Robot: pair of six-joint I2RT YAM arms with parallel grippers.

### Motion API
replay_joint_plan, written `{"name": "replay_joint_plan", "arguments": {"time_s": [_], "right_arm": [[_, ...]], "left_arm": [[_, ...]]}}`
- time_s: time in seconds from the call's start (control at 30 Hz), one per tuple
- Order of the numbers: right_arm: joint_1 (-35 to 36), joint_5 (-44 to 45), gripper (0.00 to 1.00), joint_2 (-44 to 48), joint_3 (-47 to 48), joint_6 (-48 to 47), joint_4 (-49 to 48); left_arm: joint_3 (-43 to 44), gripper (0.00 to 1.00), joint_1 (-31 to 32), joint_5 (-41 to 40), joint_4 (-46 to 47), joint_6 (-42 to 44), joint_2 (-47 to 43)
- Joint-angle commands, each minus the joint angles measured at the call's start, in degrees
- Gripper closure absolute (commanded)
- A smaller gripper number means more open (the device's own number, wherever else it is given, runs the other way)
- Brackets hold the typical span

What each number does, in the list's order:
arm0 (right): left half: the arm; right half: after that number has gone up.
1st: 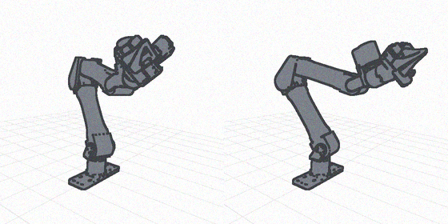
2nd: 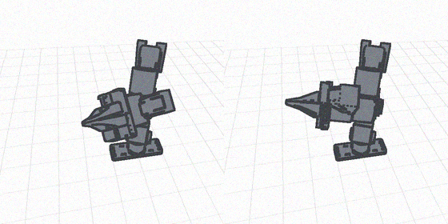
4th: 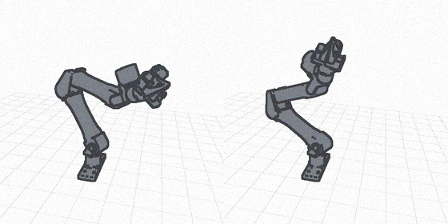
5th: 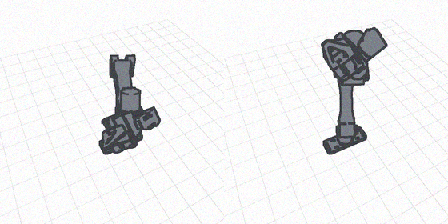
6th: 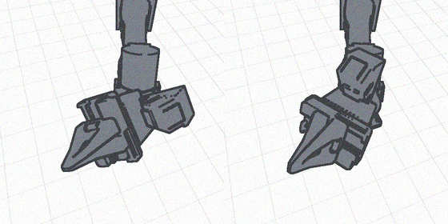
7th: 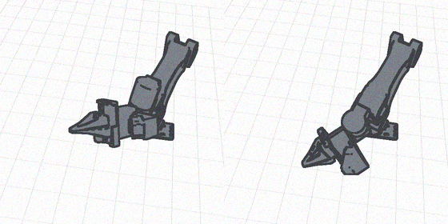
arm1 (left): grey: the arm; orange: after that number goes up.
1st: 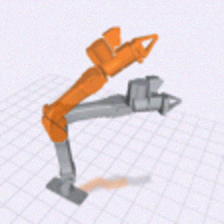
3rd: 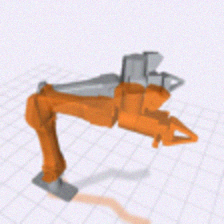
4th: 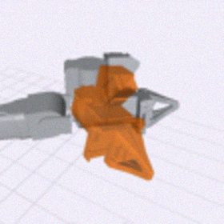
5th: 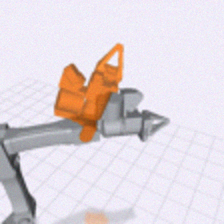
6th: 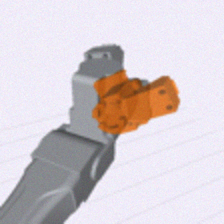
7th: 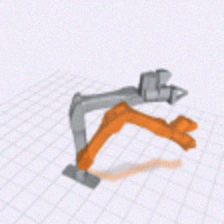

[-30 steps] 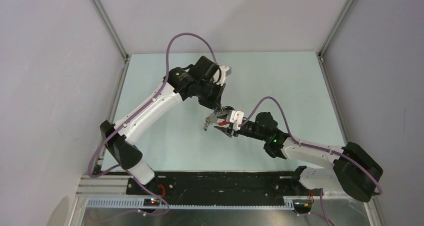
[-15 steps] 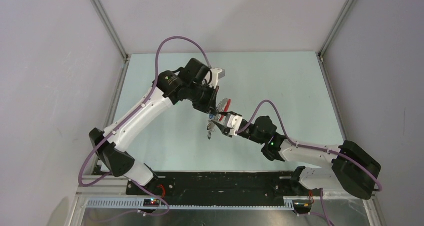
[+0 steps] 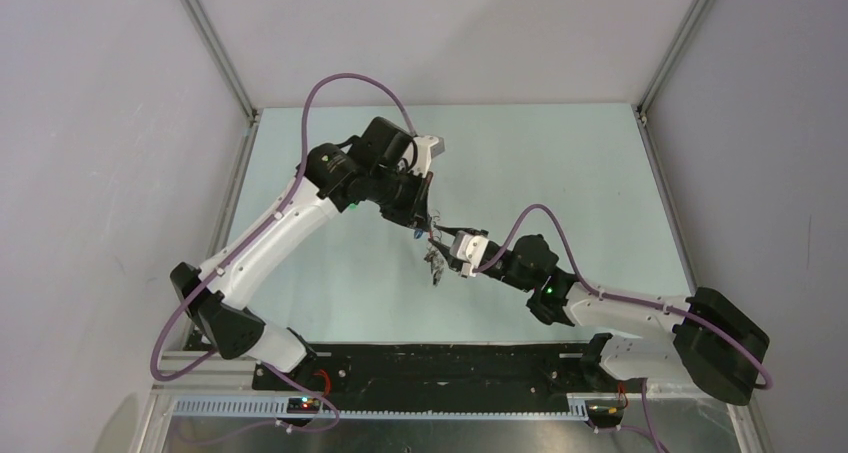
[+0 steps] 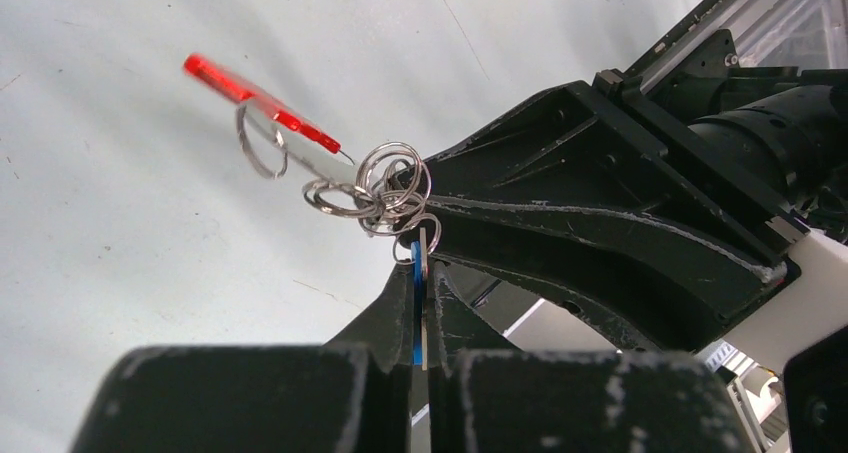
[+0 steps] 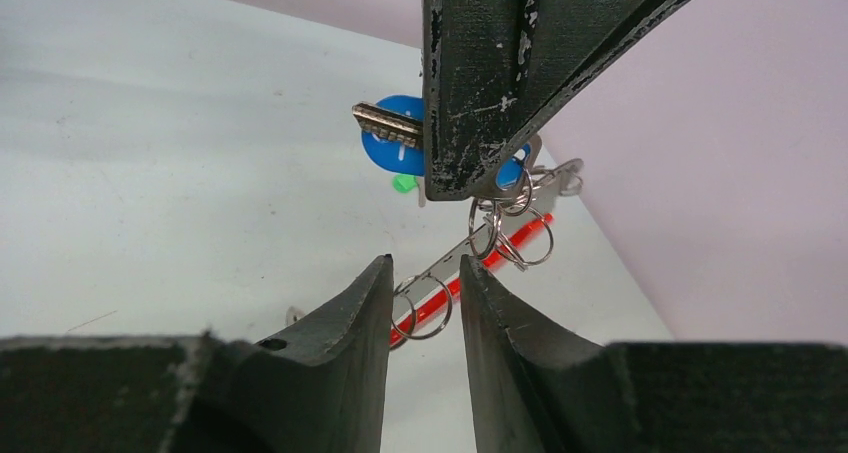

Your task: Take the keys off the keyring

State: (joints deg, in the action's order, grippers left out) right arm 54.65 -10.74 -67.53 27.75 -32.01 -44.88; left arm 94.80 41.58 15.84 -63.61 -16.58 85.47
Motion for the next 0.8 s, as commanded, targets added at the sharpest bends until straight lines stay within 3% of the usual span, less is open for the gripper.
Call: {"name": "replay_joint_plan", "arguments": {"time_s": [0.0, 0.33, 0.5, 0.77], "right_arm": [[0.22, 0.95, 0.65, 1.79, -0.06, -0.8, -0.98], [0.16, 0.63, 0.66, 2.81, -0.68, -0.12, -2.56], [0.18, 0.17, 0.73, 2.91, -0.73, 0.03, -2.88], [0.19, 1.99, 0.72, 3.8, -1.22, 0.33, -3.87]], "left_arm": [[0.41, 1.0, -0.49, 2.21, 0.53, -0.54, -2.67], [0.53, 1.0, -0.44, 3.71, 0.53, -0.65, -2.67], [0.47, 1.0, -0.38, 5.56, 0.51, -0.65, -2.49], [0.03, 1.0, -0.15, 6.5, 0.58, -0.65, -2.41]]}}
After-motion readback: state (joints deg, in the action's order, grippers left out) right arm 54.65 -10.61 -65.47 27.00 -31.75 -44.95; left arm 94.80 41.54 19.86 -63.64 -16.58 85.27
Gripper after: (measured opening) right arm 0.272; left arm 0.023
